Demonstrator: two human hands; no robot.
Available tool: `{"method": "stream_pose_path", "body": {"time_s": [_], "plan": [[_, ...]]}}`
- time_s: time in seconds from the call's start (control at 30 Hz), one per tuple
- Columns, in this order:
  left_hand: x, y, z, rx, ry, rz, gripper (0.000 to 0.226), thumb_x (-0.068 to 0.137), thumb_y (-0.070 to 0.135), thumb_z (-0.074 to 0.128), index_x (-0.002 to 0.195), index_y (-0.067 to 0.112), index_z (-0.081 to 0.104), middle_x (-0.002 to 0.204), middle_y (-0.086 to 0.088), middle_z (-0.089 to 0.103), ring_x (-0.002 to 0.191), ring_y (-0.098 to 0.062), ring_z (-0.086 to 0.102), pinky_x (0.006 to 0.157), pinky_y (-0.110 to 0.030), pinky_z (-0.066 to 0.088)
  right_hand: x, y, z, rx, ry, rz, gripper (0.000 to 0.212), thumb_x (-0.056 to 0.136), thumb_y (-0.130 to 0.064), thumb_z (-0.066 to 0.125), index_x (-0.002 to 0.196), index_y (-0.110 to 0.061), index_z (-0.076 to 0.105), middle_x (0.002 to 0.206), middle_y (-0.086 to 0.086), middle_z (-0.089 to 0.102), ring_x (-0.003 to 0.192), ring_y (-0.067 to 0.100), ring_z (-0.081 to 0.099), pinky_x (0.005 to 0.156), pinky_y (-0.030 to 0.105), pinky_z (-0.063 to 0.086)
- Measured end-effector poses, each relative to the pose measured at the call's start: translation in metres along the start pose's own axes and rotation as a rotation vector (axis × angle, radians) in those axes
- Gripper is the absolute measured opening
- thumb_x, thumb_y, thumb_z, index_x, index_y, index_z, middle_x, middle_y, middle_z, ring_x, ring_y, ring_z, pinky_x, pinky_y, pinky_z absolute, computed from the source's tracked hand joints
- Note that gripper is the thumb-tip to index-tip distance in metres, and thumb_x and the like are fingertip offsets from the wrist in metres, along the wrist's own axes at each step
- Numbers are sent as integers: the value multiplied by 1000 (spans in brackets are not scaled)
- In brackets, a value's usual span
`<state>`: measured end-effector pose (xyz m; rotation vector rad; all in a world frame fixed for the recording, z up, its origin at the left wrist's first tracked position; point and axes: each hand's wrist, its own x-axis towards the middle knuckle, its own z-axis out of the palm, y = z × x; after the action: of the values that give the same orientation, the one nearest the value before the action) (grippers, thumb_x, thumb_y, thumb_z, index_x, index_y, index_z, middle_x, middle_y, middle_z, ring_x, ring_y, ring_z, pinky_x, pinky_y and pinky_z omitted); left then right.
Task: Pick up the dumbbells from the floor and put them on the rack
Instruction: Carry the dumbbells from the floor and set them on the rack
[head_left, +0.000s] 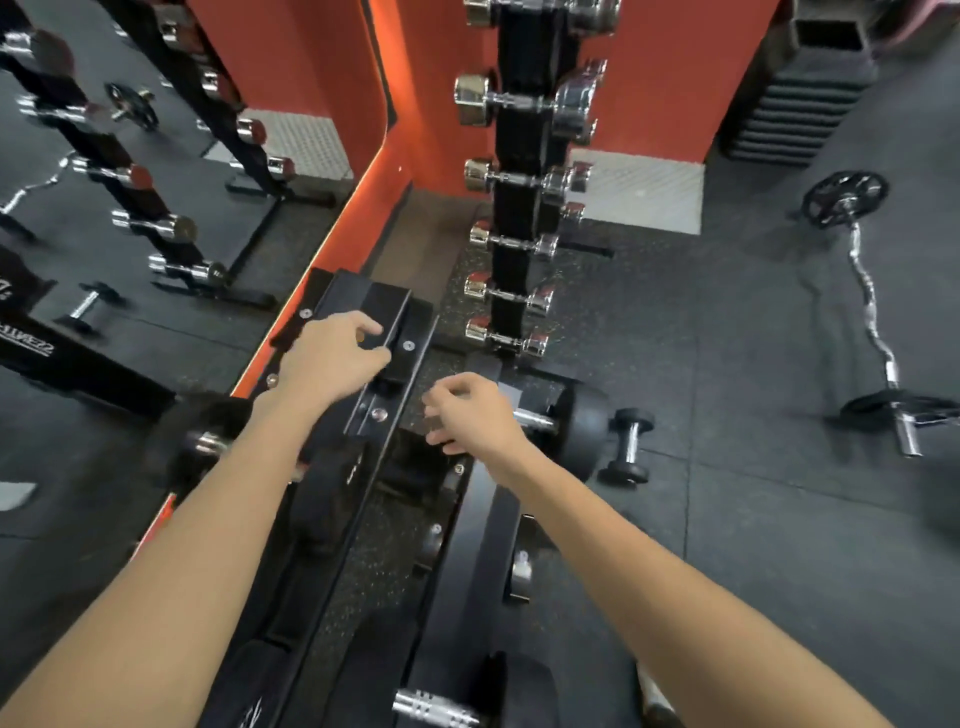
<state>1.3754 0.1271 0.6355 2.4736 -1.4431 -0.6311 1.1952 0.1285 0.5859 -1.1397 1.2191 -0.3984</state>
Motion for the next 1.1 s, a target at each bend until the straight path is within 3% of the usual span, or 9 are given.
{"method": "stream_pose_path", "body": {"time_s": [0.17,0.27,0.4,0.5,0.6,0.77,0.87,1.0,1.1], "plan": [[-9,136,65,-352,-99,176,21,83,20,72,101,29,76,92,12,73,91,-4,68,90,-23,50,-1,20,-145,-21,226,-73,13,88,-25,58,81,-26,69,78,-7,76,64,12,74,66,34,64],[-10,210,117,-454,-179,175,26,81,21,71,105,28,76,90,11,75,89,-6,71,88,-23,53,0,33,-239,-142,299,-77,15,82,-29,57,88,-25,70,78,-4,77,63,12,75,70,33,63],[-7,282,188,-533,-279,46,35,78,23,70,113,27,71,92,5,75,93,-14,72,86,-33,57,11,48,-343,-250,312,-90,16,86,-31,58,96,-24,69,87,-4,77,74,16,75,81,42,61],[-1,316,240,-692,-359,-163,41,85,18,69,126,22,63,104,-3,72,95,-19,72,80,-34,60,33,55,-400,-366,260,-79,20,88,-29,61,104,-21,69,95,0,75,91,22,71,81,35,56],[11,334,284,-865,-419,-371,35,92,16,66,126,19,60,113,-5,70,99,-20,70,76,-30,56,71,67,-433,-494,172,-71,23,91,-31,62,111,-23,68,98,-3,70,96,18,65,77,27,43],[54,340,382,-987,-368,-561,22,95,12,62,117,15,62,115,-9,66,104,-24,66,88,-35,55,158,116,-458,-622,37,-44,25,92,-31,63,115,-23,65,89,-14,59,94,18,59,77,28,42],[93,327,471,-1036,-273,-646,12,94,10,62,102,18,65,98,-5,66,92,-22,64,88,-35,54,232,181,-467,-668,-28,-42,23,91,-29,63,113,-21,66,88,-17,60,95,15,59,74,24,42],[144,304,606,-1020,-212,-774,29,90,14,64,118,15,68,94,-2,71,96,-22,71,85,-39,60,327,291,-480,-685,-75,7,16,90,-28,64,105,-24,67,87,-12,66,85,11,60,57,5,36],[174,288,695,-972,-146,-845,26,88,18,64,112,19,71,105,-4,73,98,-24,69,76,-35,60,388,368,-482,-688,-165,81,14,90,-30,67,103,-25,67,86,-14,68,83,9,64,64,13,45]]}}
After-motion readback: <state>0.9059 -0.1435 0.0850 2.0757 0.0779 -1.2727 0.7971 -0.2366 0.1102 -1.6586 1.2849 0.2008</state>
